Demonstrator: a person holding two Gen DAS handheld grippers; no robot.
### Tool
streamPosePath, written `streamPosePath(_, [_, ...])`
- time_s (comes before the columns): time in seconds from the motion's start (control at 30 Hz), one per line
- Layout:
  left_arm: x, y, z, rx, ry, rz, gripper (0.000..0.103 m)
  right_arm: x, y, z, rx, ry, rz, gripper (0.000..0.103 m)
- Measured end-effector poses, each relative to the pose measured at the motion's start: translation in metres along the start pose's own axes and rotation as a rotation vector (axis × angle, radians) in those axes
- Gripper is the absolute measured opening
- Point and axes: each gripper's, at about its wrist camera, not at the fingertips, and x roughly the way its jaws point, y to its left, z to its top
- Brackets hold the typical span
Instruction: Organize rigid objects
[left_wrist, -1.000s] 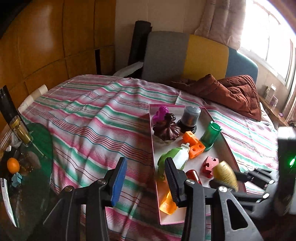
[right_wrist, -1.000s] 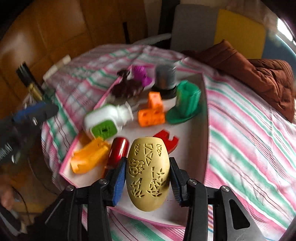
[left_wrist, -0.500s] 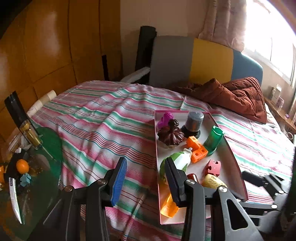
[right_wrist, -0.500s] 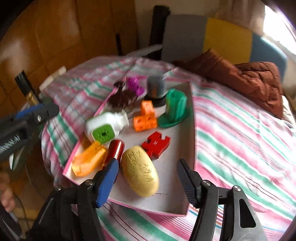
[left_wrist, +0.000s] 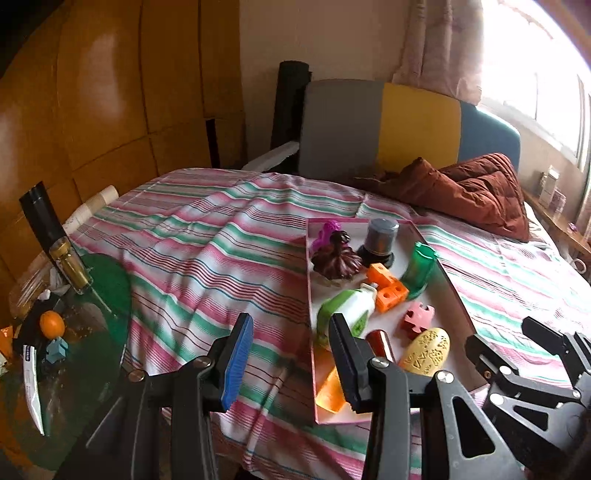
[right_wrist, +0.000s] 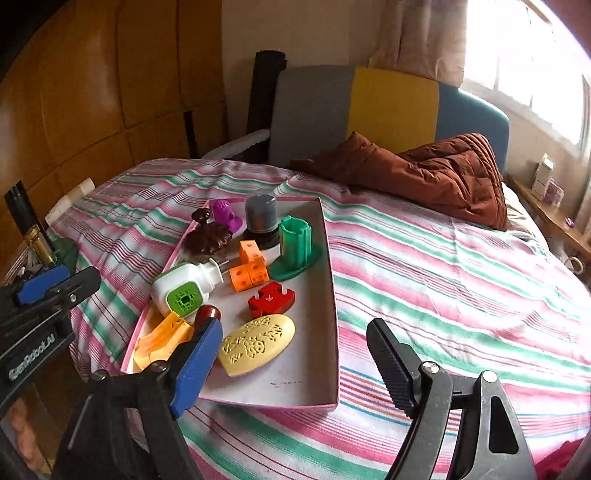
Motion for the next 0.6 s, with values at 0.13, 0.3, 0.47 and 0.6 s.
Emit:
streamPosePath(0.13, [-0.001,-0.003,-0.003,0.011,0.006,-0.019,0.043,-0.001,0.0,-0.003,0.006,0.004,-0.002,0.081])
streamPosePath(0.3, [-0.002,-0.003,-0.004,0.015,-0.002,-0.025,0.043,-0.002,0.005,-0.004,-0.01,-0.001,-0.006,0.082])
streamPosePath(0.47, [-0.008,0.003,-0.003,-0.009,-0.052,-0.005,0.038,-0.002,0.007,-0.004,-0.017,-0.002,-0.007,0.082])
streamPosePath(0.6, [-0.008,0.005,-0.001,-0.017,-0.05,-0.009,0.038,-0.002,0.011,-0.003,-0.023,-0.001,-0.008,0.082])
